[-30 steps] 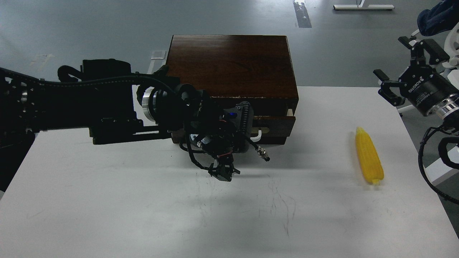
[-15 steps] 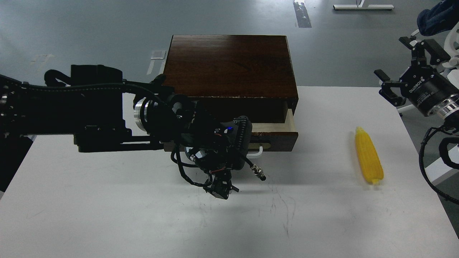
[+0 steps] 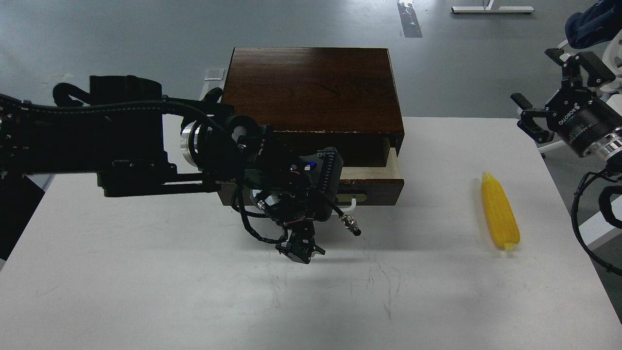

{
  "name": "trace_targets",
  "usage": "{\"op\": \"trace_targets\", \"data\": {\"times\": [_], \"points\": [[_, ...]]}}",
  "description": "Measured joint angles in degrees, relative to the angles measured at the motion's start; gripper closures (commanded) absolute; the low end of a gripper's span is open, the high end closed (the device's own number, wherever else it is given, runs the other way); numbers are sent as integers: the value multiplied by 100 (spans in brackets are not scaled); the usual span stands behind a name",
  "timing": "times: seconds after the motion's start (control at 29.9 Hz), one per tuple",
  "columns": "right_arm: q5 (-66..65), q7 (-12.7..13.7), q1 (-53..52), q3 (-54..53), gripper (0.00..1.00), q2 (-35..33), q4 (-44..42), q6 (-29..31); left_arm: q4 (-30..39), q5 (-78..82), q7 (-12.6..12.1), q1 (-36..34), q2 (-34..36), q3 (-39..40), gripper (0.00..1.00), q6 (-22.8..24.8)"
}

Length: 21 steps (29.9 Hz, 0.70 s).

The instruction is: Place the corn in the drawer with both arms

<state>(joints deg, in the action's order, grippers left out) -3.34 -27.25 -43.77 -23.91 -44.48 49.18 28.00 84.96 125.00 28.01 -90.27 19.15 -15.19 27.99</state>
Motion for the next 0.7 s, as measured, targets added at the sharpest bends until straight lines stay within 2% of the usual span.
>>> {"op": "trace_targets", "data": {"times": [0.23,0.43,0.57,0.7], "points": [[0,0,27,-31,0,-11,4,0,154,1,-2,-155,219,98,2,0],[0,0,43,-45,0,-141,52,0,870,-310,-2,-234,855,402,2,1],[5,0,81,-53,0,-210,112,0,1242,-676,-1,-238,1369,743,2,2],[9,0,106,-75,0,-312,164,0,1207,-1635,-2,-197,1777,1359,2,2]]}}
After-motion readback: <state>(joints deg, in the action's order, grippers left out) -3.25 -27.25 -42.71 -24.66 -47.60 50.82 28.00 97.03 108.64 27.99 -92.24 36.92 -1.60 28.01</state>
